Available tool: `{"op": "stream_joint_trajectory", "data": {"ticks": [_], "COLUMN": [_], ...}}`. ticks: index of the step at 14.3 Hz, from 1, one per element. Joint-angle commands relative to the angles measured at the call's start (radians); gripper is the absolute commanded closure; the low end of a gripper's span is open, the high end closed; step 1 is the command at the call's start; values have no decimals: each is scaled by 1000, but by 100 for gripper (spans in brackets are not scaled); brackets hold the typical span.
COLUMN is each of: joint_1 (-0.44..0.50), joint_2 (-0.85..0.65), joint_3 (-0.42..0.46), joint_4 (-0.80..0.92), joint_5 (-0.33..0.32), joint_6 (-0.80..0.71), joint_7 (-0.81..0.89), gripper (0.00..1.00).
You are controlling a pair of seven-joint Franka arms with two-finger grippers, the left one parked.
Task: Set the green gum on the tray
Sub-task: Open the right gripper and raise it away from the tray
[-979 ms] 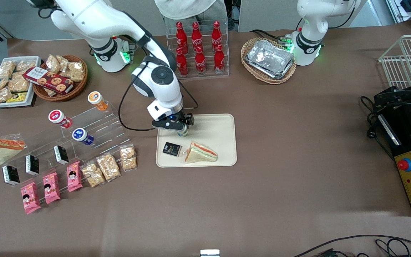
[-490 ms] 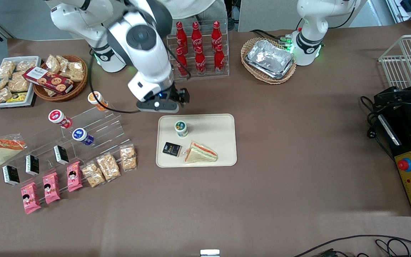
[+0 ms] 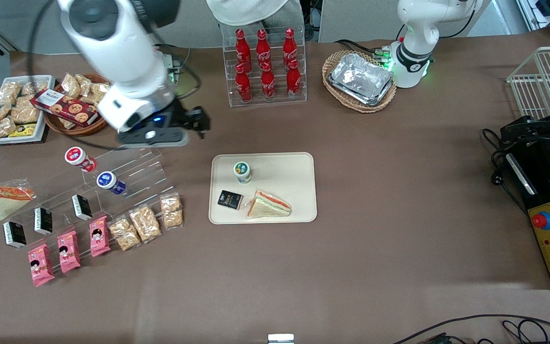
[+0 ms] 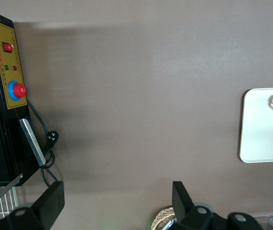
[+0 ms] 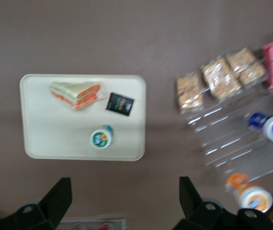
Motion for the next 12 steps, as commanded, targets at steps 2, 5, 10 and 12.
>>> {"op": "stream_joint_trajectory", "data": {"ticks": [2,5,10,12], "joint_1": [-126,-247,-292,-294], "joint_2": [-56,-64,-46,-41], "joint_3": [-120,-125,-217,-221], "joint_4": [9,7,0,0], "joint_5": [26,17,20,21], "joint_6": [-66,-69,-60,-60], "joint_7": [-363,-534,-628,-620], "gripper": [0,0,0,0]}}
